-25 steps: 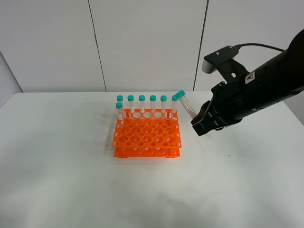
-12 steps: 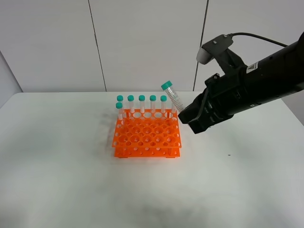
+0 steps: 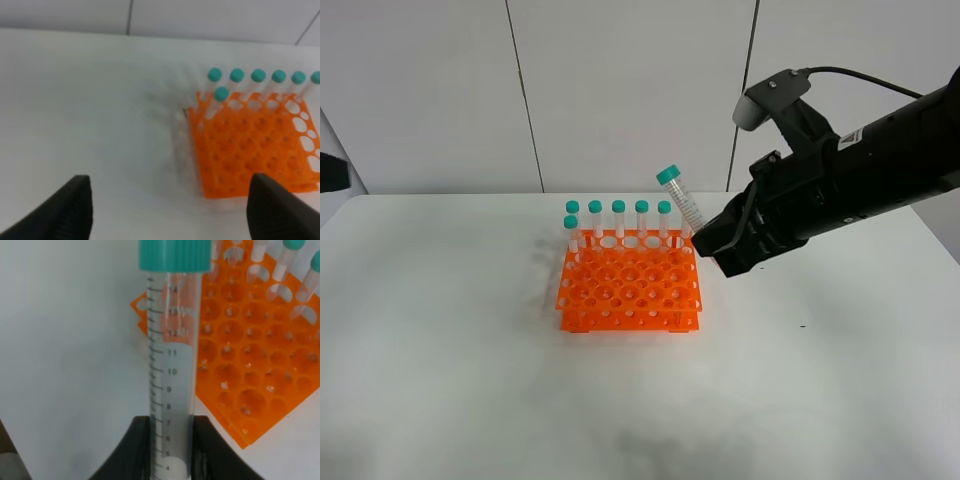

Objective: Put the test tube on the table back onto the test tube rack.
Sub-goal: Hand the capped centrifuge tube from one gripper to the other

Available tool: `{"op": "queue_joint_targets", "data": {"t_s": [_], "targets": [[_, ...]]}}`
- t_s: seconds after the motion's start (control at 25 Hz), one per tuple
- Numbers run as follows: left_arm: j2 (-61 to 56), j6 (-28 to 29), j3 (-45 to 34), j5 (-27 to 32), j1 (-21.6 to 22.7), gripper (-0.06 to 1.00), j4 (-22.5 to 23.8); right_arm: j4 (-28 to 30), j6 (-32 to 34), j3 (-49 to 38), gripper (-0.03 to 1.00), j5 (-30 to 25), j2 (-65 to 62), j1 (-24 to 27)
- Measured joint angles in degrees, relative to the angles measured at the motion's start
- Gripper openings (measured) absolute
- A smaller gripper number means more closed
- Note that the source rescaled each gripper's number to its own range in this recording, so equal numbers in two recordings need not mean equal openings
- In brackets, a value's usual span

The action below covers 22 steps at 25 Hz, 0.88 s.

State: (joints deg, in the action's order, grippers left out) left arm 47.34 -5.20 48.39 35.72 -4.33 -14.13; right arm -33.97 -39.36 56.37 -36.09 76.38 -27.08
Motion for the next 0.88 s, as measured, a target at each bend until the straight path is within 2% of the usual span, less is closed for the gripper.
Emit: {"op": "queue_joint_targets", "data": {"t_s": [0.12, 0.32, 0.48, 0.64, 0.88], "targets": [[6.89, -8.86, 0.06, -2.99, 0.00, 0.88, -11.35, -0.14, 0.00, 0.00, 0.00, 0.07, 0.00, 0.00], [16.26, -29.86, 0.06, -3.99, -0.37, 0.88, -36.80, -0.59, 0.00, 0.00, 0.00, 0.18, 0.00, 0.00], [22.19, -41.67, 0.11, -4.59, -4.16, 0.88, -51.90, -1.96, 0.00, 0.00, 0.00, 0.43, 0.25, 0.00], [27.17, -47.51, 0.67, -6.47, -10.91, 0.88, -60.27, -2.86, -0.12, 0.00, 0.00, 0.69, 2.49, 0.00], [32.44, -49.00, 3.41, -7.28, -17.37, 0.88, -65.72, -3.55, -1.26, 0.00, 0.00, 0.75, 5.01, 0.00]]}}
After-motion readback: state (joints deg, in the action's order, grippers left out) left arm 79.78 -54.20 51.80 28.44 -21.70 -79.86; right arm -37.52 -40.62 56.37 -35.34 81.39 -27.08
